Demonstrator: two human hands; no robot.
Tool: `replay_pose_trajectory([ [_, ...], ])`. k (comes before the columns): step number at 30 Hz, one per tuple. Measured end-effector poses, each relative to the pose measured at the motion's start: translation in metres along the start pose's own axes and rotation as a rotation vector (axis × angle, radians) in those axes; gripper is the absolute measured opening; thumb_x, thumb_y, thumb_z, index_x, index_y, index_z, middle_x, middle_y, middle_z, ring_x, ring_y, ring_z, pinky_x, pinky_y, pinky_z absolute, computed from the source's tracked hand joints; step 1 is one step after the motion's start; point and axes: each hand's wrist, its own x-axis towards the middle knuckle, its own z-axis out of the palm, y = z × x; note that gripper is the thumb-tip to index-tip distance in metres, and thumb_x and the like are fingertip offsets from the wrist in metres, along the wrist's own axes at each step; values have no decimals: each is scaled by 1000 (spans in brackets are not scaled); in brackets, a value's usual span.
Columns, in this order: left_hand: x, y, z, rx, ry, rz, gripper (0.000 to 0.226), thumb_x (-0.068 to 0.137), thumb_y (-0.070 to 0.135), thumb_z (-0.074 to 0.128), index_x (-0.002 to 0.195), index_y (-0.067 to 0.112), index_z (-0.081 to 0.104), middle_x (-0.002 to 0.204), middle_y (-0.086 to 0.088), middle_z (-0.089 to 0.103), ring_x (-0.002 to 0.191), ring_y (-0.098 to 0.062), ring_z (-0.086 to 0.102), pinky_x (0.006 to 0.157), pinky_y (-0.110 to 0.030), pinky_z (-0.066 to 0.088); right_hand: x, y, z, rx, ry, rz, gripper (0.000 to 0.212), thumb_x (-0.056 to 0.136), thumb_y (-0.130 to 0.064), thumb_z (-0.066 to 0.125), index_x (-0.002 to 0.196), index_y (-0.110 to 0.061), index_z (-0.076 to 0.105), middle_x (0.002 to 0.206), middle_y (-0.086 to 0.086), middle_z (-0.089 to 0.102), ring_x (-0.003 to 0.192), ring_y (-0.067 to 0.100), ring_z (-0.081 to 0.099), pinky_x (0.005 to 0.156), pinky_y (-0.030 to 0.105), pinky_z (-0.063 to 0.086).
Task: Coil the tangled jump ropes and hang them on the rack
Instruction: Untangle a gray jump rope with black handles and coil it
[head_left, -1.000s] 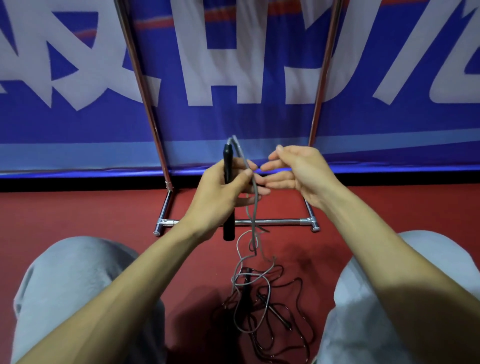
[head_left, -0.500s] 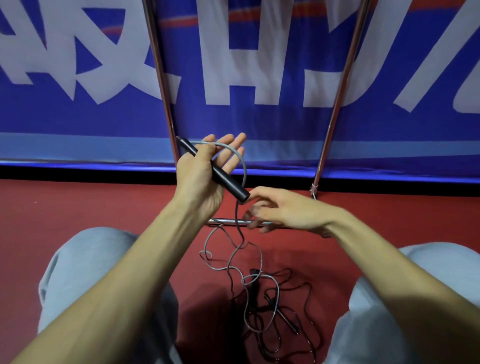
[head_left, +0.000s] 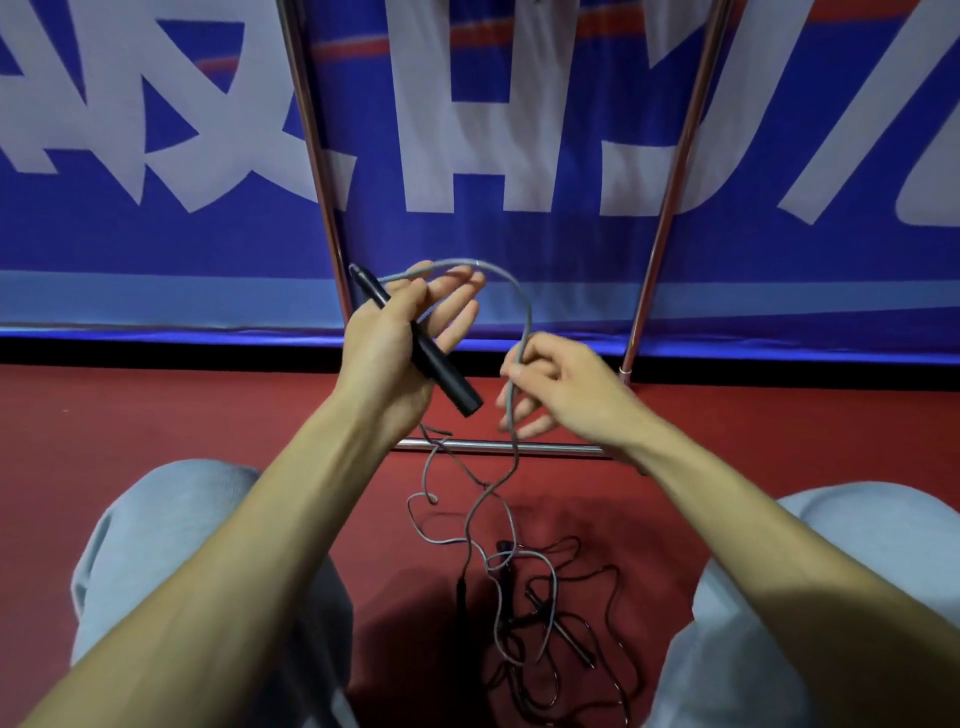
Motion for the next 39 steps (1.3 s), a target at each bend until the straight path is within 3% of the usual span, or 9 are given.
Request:
replay_pose_trajectory([
  [4, -1, -13, -2, 472, -12, -21, 17, 100, 3, 42, 100, 9, 58, 105, -14, 70, 93, -22, 71, 83, -31, 55, -2, -16, -20, 233, 143, -89, 10, 98, -11, 49, 89, -12, 51, 72, 8, 66, 60, 23, 69, 51, 32, 58],
  [8, -7, -29, -5, 838, -222, -165, 21, 100, 7, 45, 98, 15, 64, 105, -5, 70, 101, -21, 67, 93, -36, 49, -1, -24, -37, 469, 259, -149, 7, 97, -7, 50, 91, -10, 49, 78, 10, 65, 61, 25, 70, 51, 32, 56],
  [15, -21, -43, 1, 918, -523, -194, 17, 98, 8, 51, 106, 6, 66, 100, -11, 71, 98, -22, 69, 98, -40, 48, 2, -22, -55, 728, 444, -136, 9, 97, -4, 48, 88, -6, 47, 86, 16, 63, 71, 29, 72, 58, 33, 58],
  [20, -25, -44, 6, 828, -550, -113, 10, 97, 7, 51, 101, 0, 58, 95, -20, 67, 93, -27, 70, 85, -31, 57, 4, -19, -56, 783, 488, -83, 9, 98, -3, 48, 89, -3, 49, 86, 16, 62, 68, 26, 72, 58, 27, 57],
  [25, -30, -50, 11, 613, -416, -135, 8, 100, 10, 45, 102, 5, 51, 88, -12, 68, 85, -29, 72, 78, -38, 58, 4, -16, -55, 642, 459, 3, 7, 98, -8, 49, 92, -4, 50, 91, 16, 63, 71, 28, 72, 64, 33, 60],
  [28, -27, -48, 15, 470, -288, -46, 9, 101, 9, 42, 97, 7, 50, 82, -8, 71, 78, -24, 73, 76, -34, 59, 1, -14, -50, 419, 320, 128, 18, 101, -21, 45, 105, -5, 53, 95, 14, 67, 67, 24, 70, 63, 34, 59],
  [31, -22, -40, 18, 321, -147, 2, 8, 101, 8, 43, 95, 6, 48, 80, -10, 69, 76, -24, 73, 71, -30, 60, -1, -11, -41, 243, 91, 250, 30, 104, -26, 36, 104, -8, 60, 88, 12, 70, 68, 27, 70, 68, 36, 58],
  [36, -10, -22, 10, 75, 104, -59, 16, 101, 3, 41, 87, 1, 47, 89, -19, 63, 71, -29, 72, 70, -30, 61, -3, -6, -24, 5, -241, 230, 31, 90, 6, 41, 111, -13, 55, 92, 10, 70, 85, 19, 69, 84, 33, 57],
  [39, -6, -14, 3, -97, 150, -139, 10, 100, -2, 40, 94, -1, 47, 101, -23, 60, 78, -37, 70, 74, -38, 60, -4, -2, -15, -108, -324, 119, 22, 91, 7, 50, 103, -10, 58, 90, 8, 65, 81, 10, 61, 77, 22, 51],
])
